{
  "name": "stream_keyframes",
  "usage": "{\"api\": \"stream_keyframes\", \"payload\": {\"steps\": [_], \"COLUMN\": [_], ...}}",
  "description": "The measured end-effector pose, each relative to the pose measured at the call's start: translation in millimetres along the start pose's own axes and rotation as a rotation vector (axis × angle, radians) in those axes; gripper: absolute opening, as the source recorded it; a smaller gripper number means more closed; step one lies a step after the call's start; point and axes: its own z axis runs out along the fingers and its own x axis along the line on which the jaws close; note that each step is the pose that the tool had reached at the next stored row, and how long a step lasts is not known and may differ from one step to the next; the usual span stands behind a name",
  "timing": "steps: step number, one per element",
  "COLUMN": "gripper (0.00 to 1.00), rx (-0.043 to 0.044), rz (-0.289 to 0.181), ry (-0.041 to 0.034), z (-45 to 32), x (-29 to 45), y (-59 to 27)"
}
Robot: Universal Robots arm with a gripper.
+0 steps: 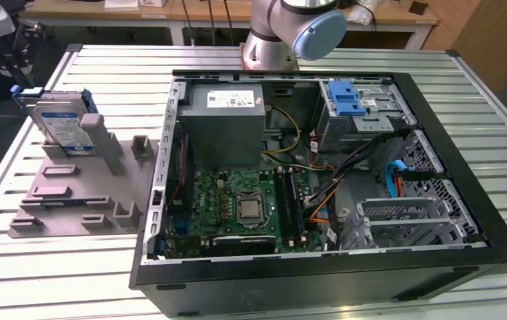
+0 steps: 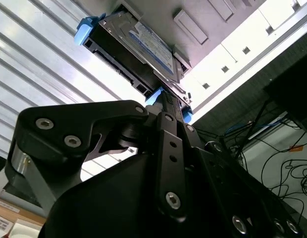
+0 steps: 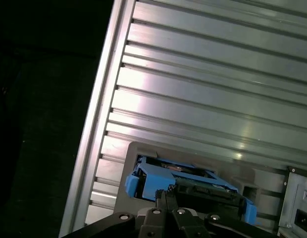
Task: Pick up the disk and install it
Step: 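Pick up the disk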
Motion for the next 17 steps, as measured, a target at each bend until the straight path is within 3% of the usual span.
{"api": "stream_keyframes", "payload": {"steps": [17], "gripper": [0.11], "rx": [-0.0013], "rz": [-0.074], "ry": [0.0032], "z": [0.0], "x": [0.0], "y": [0.0]}}
